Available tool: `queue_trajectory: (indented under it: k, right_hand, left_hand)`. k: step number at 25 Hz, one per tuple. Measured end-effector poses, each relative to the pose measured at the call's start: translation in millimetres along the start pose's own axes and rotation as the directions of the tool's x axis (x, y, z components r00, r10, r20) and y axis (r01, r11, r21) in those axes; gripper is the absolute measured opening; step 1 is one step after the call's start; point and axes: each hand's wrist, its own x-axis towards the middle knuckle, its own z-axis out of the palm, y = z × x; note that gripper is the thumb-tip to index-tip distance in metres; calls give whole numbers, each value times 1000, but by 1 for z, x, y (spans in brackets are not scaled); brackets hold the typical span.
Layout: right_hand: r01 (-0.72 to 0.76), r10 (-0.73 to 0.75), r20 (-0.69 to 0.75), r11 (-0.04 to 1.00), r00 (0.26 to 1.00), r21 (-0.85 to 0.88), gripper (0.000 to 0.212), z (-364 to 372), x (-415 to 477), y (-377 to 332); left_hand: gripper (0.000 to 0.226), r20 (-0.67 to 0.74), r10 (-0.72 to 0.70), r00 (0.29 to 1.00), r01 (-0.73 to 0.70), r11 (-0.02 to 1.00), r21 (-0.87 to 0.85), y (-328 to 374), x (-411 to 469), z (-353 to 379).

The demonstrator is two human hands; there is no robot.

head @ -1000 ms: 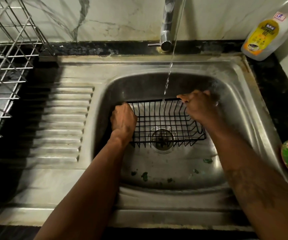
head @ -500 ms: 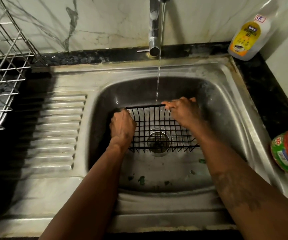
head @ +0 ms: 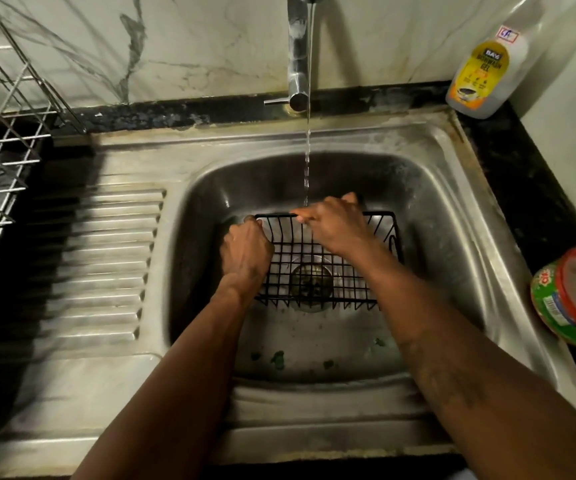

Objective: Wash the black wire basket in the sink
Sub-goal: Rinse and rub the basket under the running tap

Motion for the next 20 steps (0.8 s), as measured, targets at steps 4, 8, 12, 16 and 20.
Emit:
queue_trajectory:
  k: [4,8,12,16,20]
  right_hand:
    - [-42,46,-37,994,998,98,30,-3,-14,51]
    - [53,-49,-32,990,998,134,27,13,13,15]
    - [154,-150,-36,974,988,168,22,23,35,-8]
    - [257,-83,-434,896,897,361,15,35,16,-20]
    - [61,90,-247,838,965,543,2,18,23,-38]
  left_hand:
    - [21,6,5,1000,-5,996,-94,6,1,0]
    - [23,57,49,997,-42,991,-124,10,6,-1]
    - [11,61,106,992,-97,986,-134,18,3,8]
    - [13,25,0,1000,7,964,-267,21,10,11]
    - [30,56,-85,995,96,966,-240,12,23,1]
